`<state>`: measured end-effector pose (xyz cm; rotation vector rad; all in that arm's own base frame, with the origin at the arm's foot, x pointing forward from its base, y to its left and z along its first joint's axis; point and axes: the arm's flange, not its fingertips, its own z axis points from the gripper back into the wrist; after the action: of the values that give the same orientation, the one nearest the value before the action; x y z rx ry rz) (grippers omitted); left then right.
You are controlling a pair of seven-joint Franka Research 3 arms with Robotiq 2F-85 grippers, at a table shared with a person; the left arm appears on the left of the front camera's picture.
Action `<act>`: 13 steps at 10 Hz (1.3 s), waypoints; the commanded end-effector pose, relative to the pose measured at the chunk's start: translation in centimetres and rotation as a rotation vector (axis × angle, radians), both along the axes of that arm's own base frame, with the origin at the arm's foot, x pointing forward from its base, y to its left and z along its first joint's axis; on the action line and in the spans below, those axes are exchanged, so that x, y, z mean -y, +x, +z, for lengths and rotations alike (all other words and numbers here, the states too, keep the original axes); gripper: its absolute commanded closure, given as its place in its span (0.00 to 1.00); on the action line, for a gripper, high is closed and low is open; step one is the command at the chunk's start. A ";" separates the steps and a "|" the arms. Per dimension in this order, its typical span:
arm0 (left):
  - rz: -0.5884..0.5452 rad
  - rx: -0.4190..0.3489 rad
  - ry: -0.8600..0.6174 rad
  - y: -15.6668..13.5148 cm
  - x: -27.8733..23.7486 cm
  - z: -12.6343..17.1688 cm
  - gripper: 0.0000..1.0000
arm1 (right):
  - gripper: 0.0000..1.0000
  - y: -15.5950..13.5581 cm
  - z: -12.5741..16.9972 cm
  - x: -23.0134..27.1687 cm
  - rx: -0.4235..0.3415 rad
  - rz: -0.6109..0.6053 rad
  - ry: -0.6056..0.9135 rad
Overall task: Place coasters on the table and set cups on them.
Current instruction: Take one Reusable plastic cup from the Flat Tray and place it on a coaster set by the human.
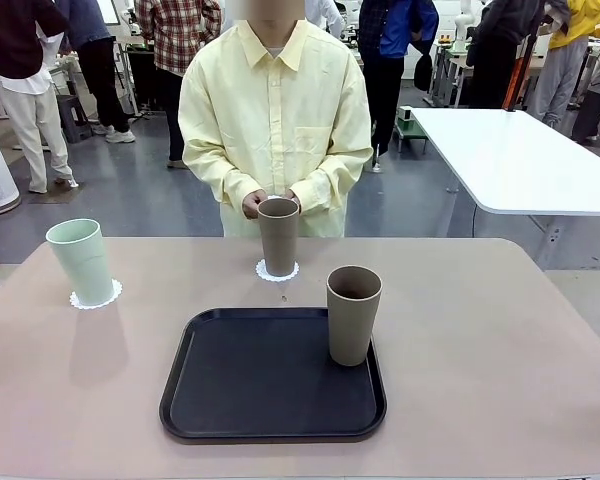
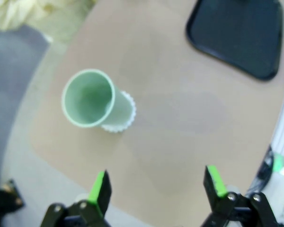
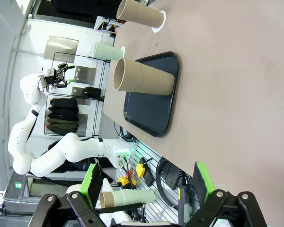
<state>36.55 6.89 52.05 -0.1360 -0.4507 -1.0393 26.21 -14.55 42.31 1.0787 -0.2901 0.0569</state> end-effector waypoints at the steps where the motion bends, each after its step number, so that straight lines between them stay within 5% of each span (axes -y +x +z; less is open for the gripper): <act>1: 0.329 -0.132 -0.056 -2.1 1.3 -0.2 0.00 | 0.00 0.2 0.0 0.0 0.016 0.000 0.017; 4: 0.564 -0.285 -0.017 -4.6 2.4 -0.9 0.00 | 0.00 0.2 0.0 0.0 0.016 0.000 0.017; 5: 0.591 -0.290 -0.044 -5.1 2.7 -1.2 0.00 | 0.00 0.2 0.0 0.0 0.016 0.000 0.017; 6: 0.497 -0.249 -0.047 -3.2 1.3 -1.2 0.00 | 0.00 0.2 0.0 0.0 0.016 0.000 0.017; 8: 0.561 -0.278 -0.048 -4.2 1.9 -1.1 0.00 | 0.00 0.2 0.0 0.0 0.016 0.000 0.017; 10: 0.440 -0.464 -0.519 -2.6 -3.9 -2.2 0.00 | 0.00 0.2 0.0 0.0 0.016 0.000 0.017; 13: 0.423 -0.682 -0.841 -0.3 -11.7 -3.6 0.00 | 0.00 0.2 0.0 0.0 0.016 0.000 0.017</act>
<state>33.37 16.25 48.10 -0.9063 -0.3138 -0.3415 26.18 -14.59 42.31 1.0790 -0.2911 0.0557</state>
